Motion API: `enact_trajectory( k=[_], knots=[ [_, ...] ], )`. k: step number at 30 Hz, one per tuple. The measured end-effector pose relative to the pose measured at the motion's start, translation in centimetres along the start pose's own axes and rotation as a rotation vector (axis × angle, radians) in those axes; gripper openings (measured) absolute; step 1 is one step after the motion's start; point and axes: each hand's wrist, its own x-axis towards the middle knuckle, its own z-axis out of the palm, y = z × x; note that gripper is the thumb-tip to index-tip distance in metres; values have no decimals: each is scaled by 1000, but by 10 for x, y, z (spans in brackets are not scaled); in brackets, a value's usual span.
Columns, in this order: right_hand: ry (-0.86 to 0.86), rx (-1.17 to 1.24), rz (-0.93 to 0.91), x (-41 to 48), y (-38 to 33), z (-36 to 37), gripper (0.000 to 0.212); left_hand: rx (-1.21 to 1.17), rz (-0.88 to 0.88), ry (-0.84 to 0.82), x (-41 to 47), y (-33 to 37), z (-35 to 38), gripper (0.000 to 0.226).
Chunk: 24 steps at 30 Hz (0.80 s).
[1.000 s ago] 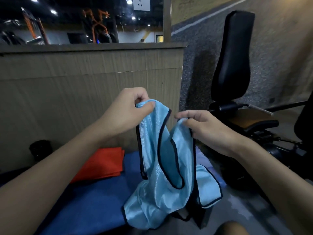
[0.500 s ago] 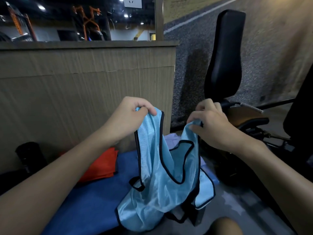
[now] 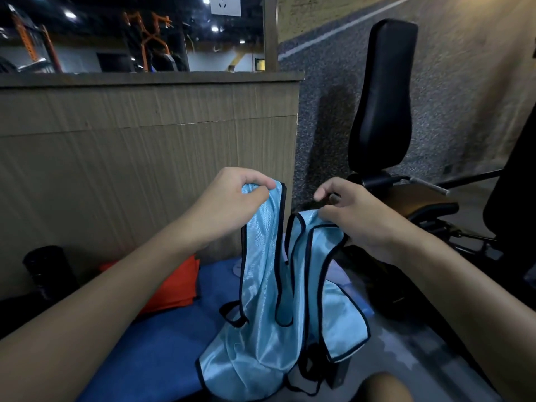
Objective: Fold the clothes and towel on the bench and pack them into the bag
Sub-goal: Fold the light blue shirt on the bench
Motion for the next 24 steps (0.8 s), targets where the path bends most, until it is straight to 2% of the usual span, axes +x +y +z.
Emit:
enact_trajectory(
  k=[4,10,13,15,18,20,24],
  knots=[
    [-190,289,75,-8,-11,-1,23,15,31,-35,-1,1,-4,22],
    [-304,618,48,-9,-18,-4,34,-75,125,-51,2,6,-9,18],
    [-209,480,-68,-12,-17,2,16,-93,155,-95,2,2,-8,16],
    [-93,294,-164,-12,-16,5,8,-89,155,-130,0,-1,-6,27],
    [39,34,-283,-10,-16,10,16,-134,148,-168,-4,-1,-2,27],
    [79,65,-306,-12,-16,10,17,-128,186,-154,-4,1,0,24],
    [201,132,-344,-17,-16,1,16,-156,232,-234,-3,9,-1,41]
  ],
)
